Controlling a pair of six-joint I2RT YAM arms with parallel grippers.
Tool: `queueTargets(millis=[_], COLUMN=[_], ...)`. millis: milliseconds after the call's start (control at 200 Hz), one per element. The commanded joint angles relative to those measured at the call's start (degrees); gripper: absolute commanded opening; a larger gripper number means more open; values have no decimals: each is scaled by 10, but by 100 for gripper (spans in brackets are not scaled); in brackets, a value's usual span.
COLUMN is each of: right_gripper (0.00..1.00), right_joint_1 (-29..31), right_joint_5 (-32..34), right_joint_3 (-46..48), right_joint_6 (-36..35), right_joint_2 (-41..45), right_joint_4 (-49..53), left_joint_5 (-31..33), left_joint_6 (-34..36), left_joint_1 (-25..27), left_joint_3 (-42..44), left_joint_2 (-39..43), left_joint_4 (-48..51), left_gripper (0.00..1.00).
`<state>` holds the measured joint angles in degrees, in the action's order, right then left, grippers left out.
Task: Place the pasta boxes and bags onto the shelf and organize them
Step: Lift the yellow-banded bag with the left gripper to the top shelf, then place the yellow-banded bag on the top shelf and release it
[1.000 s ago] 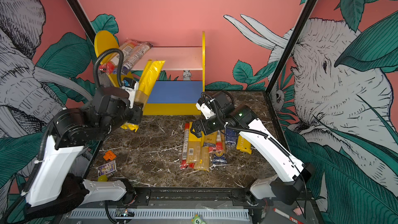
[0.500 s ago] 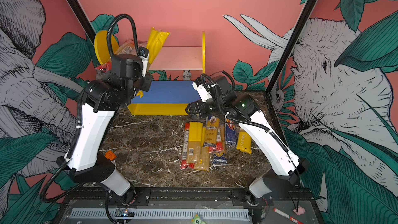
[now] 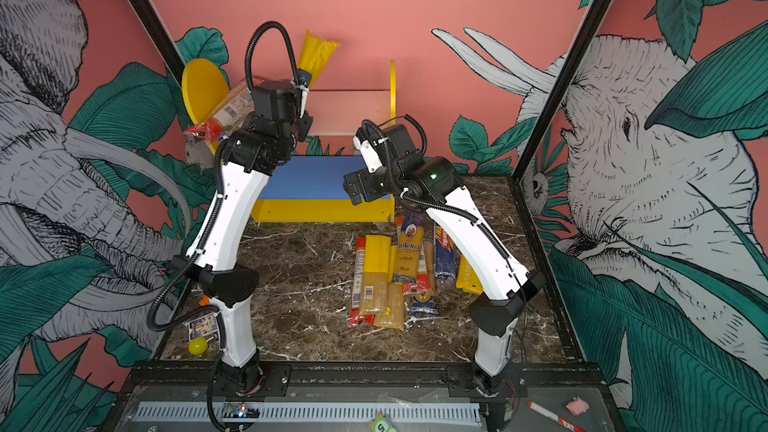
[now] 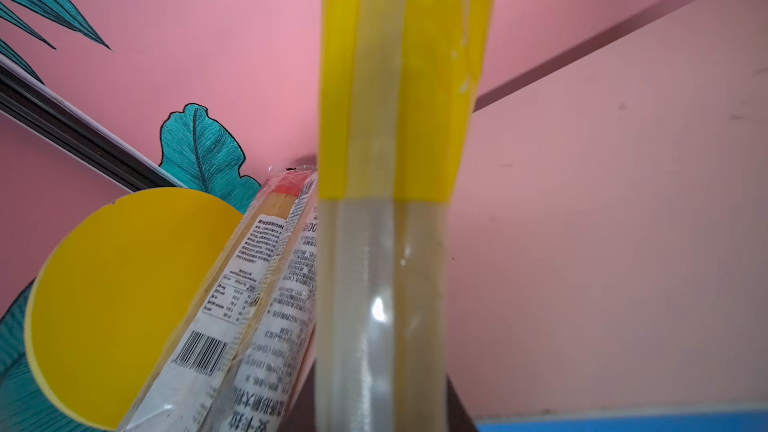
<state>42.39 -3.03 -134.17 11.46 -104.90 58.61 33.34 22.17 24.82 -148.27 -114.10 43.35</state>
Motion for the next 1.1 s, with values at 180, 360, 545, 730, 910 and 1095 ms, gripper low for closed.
queueTargets(millis=[180, 360, 545, 730, 910, 1095], right_gripper=[99, 99, 99, 99, 99, 99], right_joint_1=[-17, -39, -50, -52, -52, -52], right_joint_5=[15, -2, -3, -1, 2, 7], right_joint_3=[-78, -91, -73, -24, 20, 94], right_joint_6=[10, 21, 24, 28, 36, 47], right_joint_2=[-42, -50, -40, -8, 26, 80], right_joint_4=[28, 38, 47, 32, 22, 2], left_joint_5=[-33, -33, -44, -60, -88, -114], left_joint_6=[-32, -34, -52, -78, -110, -137], left_joint_1=[-66, -66, -66, -65, -65, -59], left_joint_3=[-45, -39, -32, -29, -4, 67], left_joint_2=[16, 11, 19, 33, 66, 135], left_joint_4=[-100, -98, -85, -67, -52, -39], left_gripper=[0, 44, 65, 65, 65, 68])
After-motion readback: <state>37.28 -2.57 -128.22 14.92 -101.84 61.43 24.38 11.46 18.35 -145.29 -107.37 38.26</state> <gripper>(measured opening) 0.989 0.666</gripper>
